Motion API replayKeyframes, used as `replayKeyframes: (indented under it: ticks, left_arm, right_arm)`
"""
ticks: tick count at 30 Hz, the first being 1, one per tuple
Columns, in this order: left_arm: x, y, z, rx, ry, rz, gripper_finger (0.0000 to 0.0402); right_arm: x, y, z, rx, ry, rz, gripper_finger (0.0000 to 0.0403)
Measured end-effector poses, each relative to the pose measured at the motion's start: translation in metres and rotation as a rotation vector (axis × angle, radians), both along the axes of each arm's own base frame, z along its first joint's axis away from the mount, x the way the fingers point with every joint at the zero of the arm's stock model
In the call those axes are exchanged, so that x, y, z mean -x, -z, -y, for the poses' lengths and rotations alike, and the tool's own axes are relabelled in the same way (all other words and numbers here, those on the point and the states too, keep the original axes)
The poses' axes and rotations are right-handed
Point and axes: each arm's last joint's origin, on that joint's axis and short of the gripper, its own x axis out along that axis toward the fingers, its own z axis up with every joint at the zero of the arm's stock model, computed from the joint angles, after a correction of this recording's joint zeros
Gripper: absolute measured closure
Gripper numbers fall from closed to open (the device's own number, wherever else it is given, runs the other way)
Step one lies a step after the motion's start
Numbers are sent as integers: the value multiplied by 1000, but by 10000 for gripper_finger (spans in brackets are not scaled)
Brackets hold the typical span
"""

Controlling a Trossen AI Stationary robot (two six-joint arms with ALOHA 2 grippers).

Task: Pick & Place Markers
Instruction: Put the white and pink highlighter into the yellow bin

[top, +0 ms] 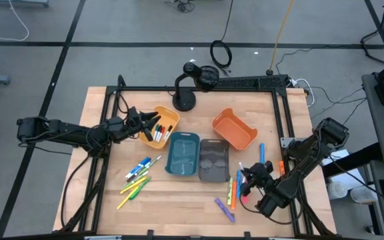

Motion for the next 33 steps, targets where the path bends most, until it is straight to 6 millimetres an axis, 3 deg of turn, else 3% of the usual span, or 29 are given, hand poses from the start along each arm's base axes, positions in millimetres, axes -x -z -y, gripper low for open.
replayKeyframes:
  ticks: [9,15,18,22,27,33]
  left_arm:
    - [0,0,1,0,33,3,277]
    - [-4,-8,16,-116,446,53,277]
    - [-7,-13,27,-122,534,77,277]
    - [-14,-15,48,-148,649,52,277]
    - [-31,-19,88,-289,806,17,277]
    - [-71,-25,128,-366,639,-71,277]
  right_arm:
    - [-25,-32,-23,242,-259,250,382]
    - [-53,-58,-32,397,-341,311,382]
    - [-71,-67,-28,433,-395,319,382]
    - [-94,-69,-17,458,-492,332,382]
    - [-118,-63,-2,471,-597,343,382]
    - [-131,-58,11,483,-656,337,382]
